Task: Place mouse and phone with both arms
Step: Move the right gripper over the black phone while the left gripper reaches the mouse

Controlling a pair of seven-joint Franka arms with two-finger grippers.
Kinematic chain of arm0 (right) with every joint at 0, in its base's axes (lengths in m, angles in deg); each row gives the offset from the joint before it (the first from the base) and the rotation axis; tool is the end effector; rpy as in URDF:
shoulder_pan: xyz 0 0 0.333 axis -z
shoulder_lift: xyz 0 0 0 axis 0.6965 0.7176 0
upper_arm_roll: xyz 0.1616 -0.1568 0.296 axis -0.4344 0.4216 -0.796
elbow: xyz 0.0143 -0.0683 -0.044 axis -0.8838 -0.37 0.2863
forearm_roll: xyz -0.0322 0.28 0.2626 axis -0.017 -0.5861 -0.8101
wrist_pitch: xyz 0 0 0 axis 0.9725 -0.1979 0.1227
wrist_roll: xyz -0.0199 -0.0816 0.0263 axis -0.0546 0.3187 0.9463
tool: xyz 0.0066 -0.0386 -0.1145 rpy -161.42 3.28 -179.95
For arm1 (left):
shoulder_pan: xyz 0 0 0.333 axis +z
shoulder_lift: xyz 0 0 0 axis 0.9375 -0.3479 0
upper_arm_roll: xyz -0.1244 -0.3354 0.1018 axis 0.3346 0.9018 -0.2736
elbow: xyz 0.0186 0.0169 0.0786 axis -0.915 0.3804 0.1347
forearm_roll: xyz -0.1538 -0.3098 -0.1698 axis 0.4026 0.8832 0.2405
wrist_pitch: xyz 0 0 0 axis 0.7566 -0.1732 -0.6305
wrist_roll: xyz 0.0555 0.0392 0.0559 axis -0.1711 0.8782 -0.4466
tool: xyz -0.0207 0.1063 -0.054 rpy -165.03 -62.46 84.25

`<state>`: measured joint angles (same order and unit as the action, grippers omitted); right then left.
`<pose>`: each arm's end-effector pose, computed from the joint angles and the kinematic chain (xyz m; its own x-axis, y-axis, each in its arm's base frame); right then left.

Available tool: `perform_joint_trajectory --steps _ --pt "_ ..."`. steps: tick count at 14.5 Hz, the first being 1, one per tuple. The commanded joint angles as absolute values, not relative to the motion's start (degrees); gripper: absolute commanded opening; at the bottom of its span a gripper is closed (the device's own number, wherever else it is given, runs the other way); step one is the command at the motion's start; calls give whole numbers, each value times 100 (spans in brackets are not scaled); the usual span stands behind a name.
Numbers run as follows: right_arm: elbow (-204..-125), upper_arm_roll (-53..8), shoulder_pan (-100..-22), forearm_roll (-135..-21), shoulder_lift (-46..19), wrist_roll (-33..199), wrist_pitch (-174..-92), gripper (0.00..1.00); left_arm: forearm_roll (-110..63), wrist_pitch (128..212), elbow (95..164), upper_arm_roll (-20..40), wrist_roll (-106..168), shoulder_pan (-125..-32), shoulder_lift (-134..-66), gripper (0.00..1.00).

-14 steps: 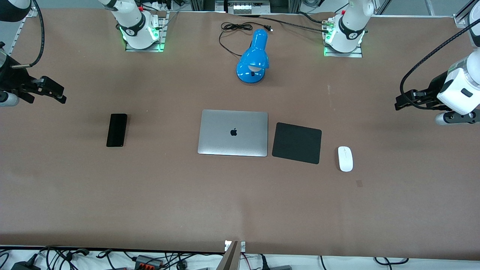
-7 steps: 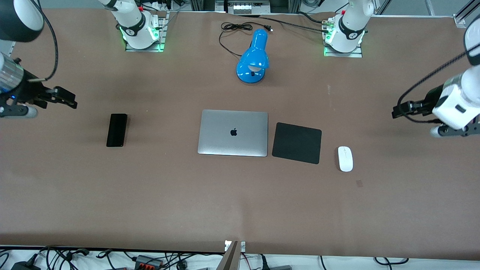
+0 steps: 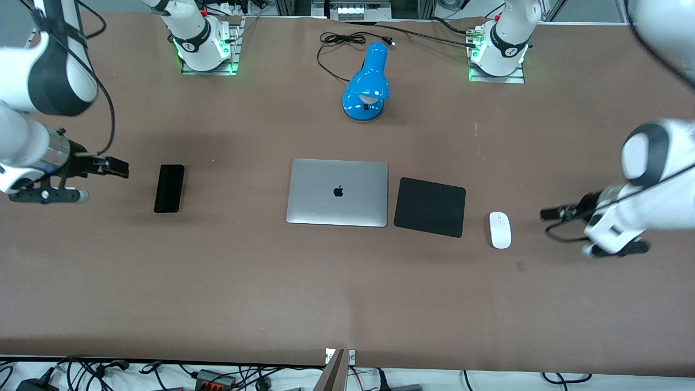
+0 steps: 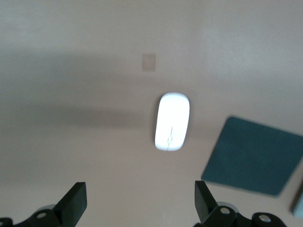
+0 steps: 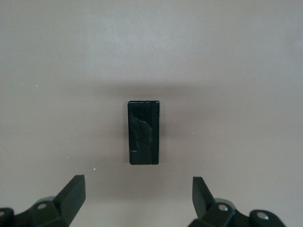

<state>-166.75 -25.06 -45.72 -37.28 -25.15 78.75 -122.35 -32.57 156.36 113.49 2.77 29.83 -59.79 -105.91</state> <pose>0.6073 -0.0211 0.4781 0.9897 0.0046 -0.1432 0.0154 -0.9971 0.0743 0.7022 0.0132 0.3887 0.9706 0.1173 -0.2104 0.1351 -0.9882 0.0721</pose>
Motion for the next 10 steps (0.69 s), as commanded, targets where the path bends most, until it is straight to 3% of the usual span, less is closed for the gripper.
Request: perform_joint_trajectory --steps 1,6,10 --pt "-16726 -2550 -4529 -3612 -2145 7728 -12566 100 -3401 15697 10996 302 3089 -6146 -11006 100" --pt "-17077 -2550 -4529 -3612 -1538 7728 -13375 100 -3657 16145 11067 311 3098 -6411 -11603 100" --pt "-17849 -2550 -4468 -3621 -1449 7728 -14209 100 -3727 16172 11067 302 3107 -6445 -11859 100"
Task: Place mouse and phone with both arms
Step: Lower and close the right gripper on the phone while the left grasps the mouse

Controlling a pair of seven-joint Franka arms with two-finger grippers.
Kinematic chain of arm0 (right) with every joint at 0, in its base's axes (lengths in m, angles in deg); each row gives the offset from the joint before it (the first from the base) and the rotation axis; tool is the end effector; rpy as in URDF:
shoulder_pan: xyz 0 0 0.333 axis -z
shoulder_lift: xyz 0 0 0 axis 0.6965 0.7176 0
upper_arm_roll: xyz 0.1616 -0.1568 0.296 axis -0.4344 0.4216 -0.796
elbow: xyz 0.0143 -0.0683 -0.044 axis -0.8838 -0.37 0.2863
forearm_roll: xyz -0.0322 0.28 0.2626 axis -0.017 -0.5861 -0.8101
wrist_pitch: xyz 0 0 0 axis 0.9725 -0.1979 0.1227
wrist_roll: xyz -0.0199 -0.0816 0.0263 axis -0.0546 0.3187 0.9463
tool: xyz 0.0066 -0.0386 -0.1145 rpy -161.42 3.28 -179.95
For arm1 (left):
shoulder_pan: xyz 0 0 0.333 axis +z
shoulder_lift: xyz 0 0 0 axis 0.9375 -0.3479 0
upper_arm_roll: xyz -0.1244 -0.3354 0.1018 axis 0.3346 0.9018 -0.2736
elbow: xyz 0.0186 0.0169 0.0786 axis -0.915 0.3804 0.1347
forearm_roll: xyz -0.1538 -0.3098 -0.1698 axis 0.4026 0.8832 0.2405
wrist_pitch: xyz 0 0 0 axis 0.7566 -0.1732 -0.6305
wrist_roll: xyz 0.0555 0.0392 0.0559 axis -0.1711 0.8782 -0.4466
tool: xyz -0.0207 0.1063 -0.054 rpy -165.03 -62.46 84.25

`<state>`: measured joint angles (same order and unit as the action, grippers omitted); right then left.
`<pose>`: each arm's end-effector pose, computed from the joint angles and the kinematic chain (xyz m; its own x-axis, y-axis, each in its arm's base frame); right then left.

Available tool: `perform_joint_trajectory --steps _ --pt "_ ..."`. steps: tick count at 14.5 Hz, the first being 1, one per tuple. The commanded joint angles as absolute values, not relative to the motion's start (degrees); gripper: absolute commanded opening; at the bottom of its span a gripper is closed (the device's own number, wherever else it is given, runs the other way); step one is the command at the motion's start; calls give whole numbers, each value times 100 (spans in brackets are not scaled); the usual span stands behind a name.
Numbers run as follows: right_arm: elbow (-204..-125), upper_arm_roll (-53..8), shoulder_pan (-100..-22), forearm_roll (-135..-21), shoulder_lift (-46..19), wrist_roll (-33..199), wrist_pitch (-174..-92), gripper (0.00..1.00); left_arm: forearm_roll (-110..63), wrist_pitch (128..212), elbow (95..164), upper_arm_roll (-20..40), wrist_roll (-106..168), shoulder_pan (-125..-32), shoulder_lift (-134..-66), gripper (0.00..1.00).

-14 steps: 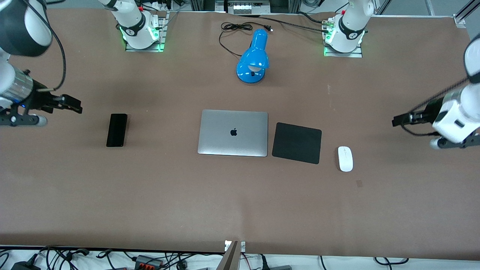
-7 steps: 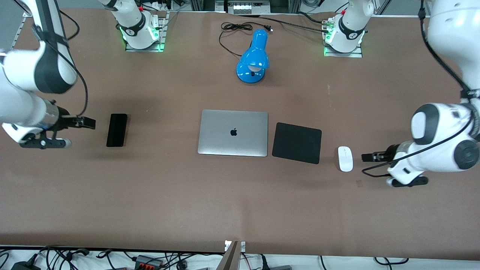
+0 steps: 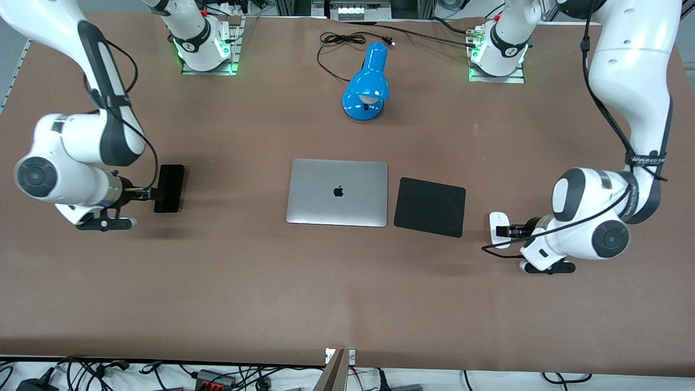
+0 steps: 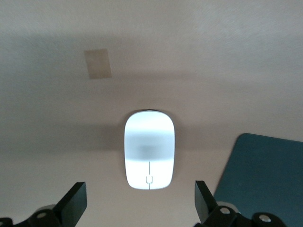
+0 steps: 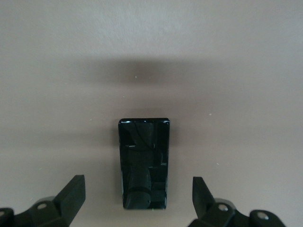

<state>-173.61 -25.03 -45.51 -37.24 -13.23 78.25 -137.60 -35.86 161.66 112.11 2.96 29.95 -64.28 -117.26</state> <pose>0.6246 -0.0217 0.3156 0.9789 0.0103 -0.2039 0.0260 -0.9969 0.0746 0.7191 -0.0382 0.2641 0.9590 0.0249 -0.2823 0.0400 -0.9980 0.0480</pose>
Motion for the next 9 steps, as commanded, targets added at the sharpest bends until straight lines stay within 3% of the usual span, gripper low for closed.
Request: perform_joint_trajectory --steps 1,9 --pt "-17991 -2541 -4467 -3621 -1414 7728 -14464 100 -3919 16172 11067 302 3098 -6498 -11894 100" --pt "-18080 -2550 -4380 -3744 -896 7710 -14774 100 -4027 16163 11085 311 3098 -6630 -12087 100"
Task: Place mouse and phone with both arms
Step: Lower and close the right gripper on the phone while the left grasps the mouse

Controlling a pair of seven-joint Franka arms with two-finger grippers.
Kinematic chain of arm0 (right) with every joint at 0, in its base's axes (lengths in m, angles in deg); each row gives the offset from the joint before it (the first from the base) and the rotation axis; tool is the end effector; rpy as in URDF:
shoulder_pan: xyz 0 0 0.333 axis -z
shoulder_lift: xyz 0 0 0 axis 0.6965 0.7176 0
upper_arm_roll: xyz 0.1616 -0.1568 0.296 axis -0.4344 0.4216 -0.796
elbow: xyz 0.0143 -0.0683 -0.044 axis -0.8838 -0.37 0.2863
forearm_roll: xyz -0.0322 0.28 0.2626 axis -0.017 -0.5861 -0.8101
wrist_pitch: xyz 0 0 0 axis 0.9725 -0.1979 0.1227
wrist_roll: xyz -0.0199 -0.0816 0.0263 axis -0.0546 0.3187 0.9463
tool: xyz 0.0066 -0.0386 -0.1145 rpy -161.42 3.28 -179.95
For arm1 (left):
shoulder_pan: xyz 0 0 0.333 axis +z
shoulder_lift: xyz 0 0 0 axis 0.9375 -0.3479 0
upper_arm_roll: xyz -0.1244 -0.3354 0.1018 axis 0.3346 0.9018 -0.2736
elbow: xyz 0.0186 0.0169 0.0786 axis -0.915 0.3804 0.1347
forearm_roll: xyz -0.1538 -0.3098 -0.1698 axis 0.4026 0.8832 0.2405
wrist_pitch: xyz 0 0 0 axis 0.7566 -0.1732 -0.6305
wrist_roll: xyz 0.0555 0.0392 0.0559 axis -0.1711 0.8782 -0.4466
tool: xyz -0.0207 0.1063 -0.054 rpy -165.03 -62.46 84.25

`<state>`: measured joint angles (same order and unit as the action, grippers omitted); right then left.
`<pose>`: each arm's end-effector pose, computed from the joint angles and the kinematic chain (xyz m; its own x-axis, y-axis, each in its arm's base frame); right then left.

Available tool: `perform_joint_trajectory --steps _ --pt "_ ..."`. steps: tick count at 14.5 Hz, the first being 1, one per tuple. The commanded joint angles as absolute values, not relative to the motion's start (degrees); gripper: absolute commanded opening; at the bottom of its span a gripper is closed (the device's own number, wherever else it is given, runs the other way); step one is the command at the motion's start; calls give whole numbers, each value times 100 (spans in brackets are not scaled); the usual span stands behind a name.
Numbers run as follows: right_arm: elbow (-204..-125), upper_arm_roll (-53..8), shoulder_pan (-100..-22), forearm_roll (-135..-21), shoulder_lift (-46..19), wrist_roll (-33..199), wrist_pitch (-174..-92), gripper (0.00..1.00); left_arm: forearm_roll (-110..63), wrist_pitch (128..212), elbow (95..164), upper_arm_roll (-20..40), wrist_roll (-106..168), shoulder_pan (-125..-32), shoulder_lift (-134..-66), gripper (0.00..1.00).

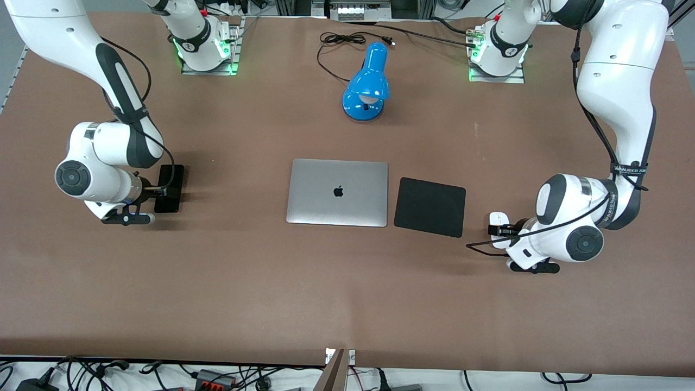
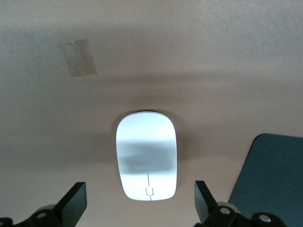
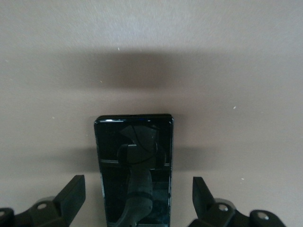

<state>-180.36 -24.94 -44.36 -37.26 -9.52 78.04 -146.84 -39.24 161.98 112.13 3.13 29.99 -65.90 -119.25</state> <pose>0.6009 -0.0334 0.2410 0.9744 -0.0048 -0.2247 0.0111 -0.9975 0.0696 0.7161 -0.0554 0.2394 0.9526 -0.0248 -0.3031 -0.0242 -0.9997 0.0059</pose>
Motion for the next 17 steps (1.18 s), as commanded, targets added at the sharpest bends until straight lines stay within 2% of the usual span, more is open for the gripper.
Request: perform_joint_trajectory --steps 1,15,17 --pt "-18080 -2550 -4371 -3762 -852 7684 -14774 100 -4044 16172 11085 311 3098 -6630 -12131 100" --pt "-18229 -2550 -4353 -4096 -675 7693 -14765 100 -4062 16339 11076 302 3107 -6701 -12351 100" --pt "-18264 -2559 -4353 -4096 -684 7693 -14774 100 -4062 16348 11076 302 3107 -6692 -12351 95"
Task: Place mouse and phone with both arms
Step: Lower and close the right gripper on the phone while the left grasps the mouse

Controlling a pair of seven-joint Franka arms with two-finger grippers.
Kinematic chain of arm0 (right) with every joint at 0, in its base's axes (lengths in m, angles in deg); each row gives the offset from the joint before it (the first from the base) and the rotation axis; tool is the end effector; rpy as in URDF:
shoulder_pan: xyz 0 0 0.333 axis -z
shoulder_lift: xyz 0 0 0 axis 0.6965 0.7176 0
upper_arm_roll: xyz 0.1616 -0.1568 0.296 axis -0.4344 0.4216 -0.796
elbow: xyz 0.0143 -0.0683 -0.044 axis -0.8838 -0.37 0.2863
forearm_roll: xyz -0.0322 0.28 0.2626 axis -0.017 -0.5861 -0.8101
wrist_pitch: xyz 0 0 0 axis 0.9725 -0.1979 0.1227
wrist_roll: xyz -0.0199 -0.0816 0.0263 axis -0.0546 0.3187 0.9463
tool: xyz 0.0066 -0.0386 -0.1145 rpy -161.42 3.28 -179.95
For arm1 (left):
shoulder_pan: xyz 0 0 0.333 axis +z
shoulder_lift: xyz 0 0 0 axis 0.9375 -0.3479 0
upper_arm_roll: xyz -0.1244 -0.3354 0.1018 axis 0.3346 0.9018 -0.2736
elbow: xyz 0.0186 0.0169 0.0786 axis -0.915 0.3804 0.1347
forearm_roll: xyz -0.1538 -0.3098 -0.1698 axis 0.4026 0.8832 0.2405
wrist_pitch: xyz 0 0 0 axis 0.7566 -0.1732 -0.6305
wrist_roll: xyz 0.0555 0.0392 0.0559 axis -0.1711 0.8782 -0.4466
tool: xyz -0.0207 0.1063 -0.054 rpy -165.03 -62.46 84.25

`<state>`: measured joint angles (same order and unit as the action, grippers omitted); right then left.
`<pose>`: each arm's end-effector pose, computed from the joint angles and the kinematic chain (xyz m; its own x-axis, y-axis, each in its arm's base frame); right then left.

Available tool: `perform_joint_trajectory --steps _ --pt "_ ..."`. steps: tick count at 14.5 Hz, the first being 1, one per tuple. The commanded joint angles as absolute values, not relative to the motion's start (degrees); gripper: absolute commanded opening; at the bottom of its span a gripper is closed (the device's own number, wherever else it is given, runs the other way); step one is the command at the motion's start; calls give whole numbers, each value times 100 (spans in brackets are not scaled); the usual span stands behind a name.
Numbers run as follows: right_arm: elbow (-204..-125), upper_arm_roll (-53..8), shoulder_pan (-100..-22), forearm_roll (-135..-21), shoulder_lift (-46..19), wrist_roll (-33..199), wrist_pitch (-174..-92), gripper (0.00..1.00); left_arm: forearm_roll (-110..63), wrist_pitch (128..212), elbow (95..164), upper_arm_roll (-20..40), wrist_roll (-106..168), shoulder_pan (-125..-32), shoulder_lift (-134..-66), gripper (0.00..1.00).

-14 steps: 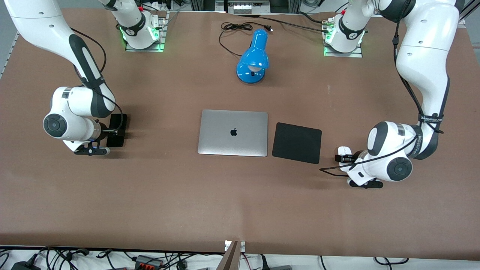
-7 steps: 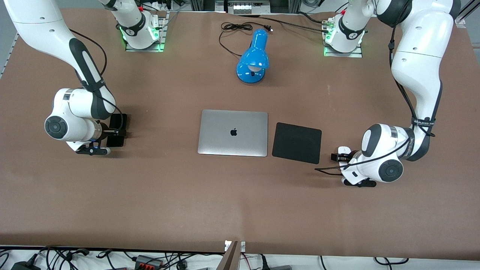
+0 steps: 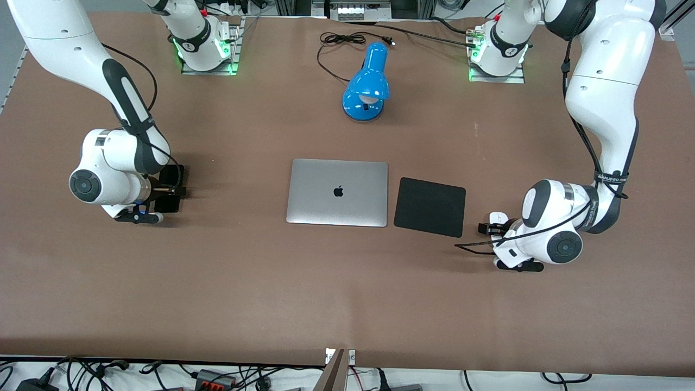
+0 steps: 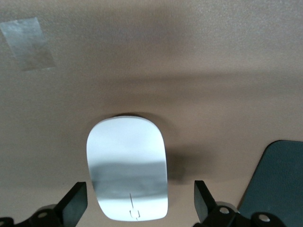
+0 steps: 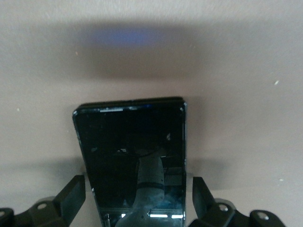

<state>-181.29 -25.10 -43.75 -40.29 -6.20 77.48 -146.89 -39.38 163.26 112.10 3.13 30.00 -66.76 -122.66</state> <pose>0.5878 -0.0360 0.2009 0.9544 -0.0556 -0.2932 -0.0458 -0.9981 0.0402 0.7118 -0.0667 0.1984 0.9405 -0.0411 -0.3374 -0.0393 -0.9992 0.0120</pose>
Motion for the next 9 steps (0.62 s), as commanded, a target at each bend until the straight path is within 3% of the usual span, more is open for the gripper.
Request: perform_joint_trajectory --steps 1,9 --pt "-18265 -2550 -4362 -4096 -676 7693 -14774 100 -4062 16348 11076 302 3107 -6692 -12351 91" --pt "-18370 -2559 -4380 -4096 -667 7693 -15038 100 -4044 16313 11006 294 3650 -6613 -12281 68"
